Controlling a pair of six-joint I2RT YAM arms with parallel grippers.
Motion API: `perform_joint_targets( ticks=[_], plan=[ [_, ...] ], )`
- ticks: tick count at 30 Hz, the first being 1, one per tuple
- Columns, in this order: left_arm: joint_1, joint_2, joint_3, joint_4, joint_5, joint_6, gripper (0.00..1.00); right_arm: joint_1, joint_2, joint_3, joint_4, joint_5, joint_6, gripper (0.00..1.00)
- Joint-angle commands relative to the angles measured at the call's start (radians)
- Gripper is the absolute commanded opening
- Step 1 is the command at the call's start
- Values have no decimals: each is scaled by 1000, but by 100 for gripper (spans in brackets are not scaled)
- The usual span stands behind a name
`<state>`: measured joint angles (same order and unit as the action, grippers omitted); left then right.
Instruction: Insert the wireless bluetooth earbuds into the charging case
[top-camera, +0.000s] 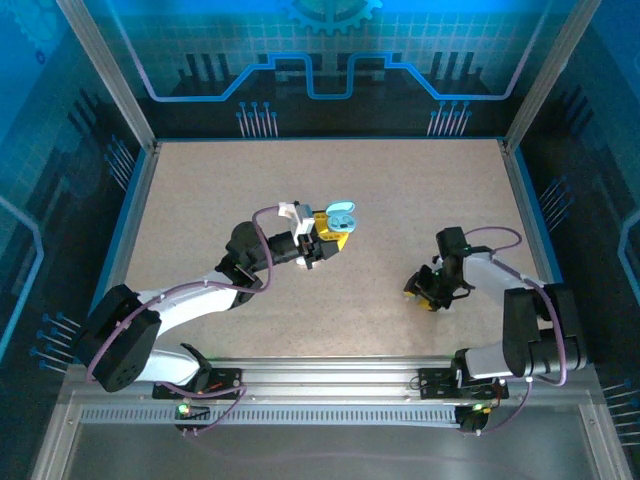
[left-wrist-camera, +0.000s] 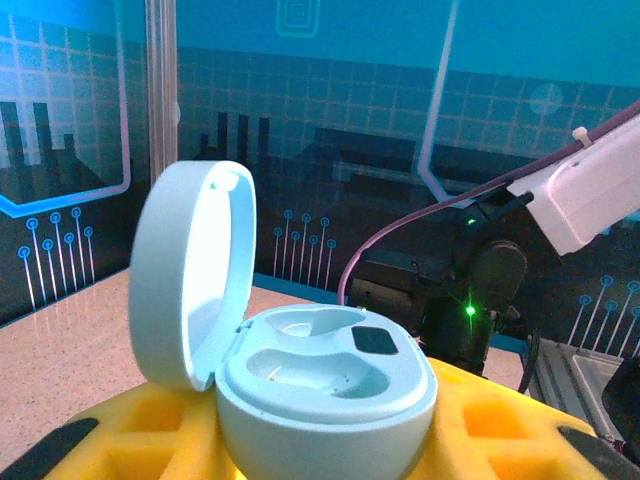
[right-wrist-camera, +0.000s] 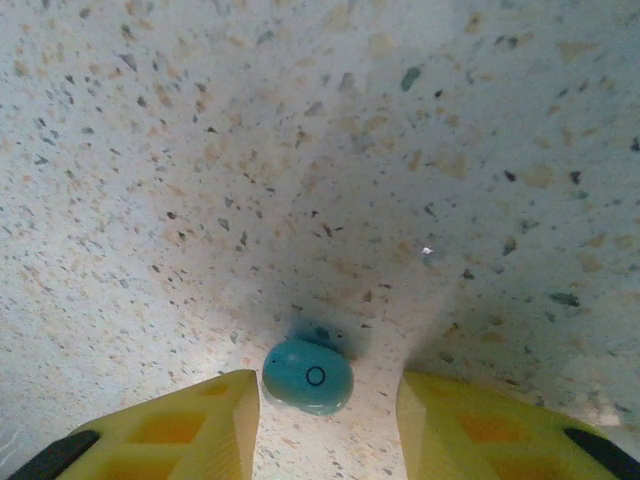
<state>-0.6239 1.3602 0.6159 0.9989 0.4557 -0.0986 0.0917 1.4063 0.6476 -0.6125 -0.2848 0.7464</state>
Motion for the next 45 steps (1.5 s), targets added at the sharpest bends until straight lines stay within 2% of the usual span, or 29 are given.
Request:
perform_joint_targets(
  ticks=[1, 9, 18, 33, 45],
  plan=[
    [-5, -28, 13, 12, -10, 14, 32, 31, 42, 41, 88, -39, -39, 38],
    [-5, -37, 14, -1, -13, 14, 32, 66, 59, 77, 46, 6, -48, 34],
    [-6, -43, 11, -8, -13, 12, 32, 84, 50, 96, 14, 50, -52, 34],
    [-5, -50, 7, -12, -16, 14, 32, 107, 90, 115, -6, 73, -33, 36],
    [-5, -52, 4, -13, -19, 14, 32, 146, 131, 160, -22, 88, -59, 32]
  ],
)
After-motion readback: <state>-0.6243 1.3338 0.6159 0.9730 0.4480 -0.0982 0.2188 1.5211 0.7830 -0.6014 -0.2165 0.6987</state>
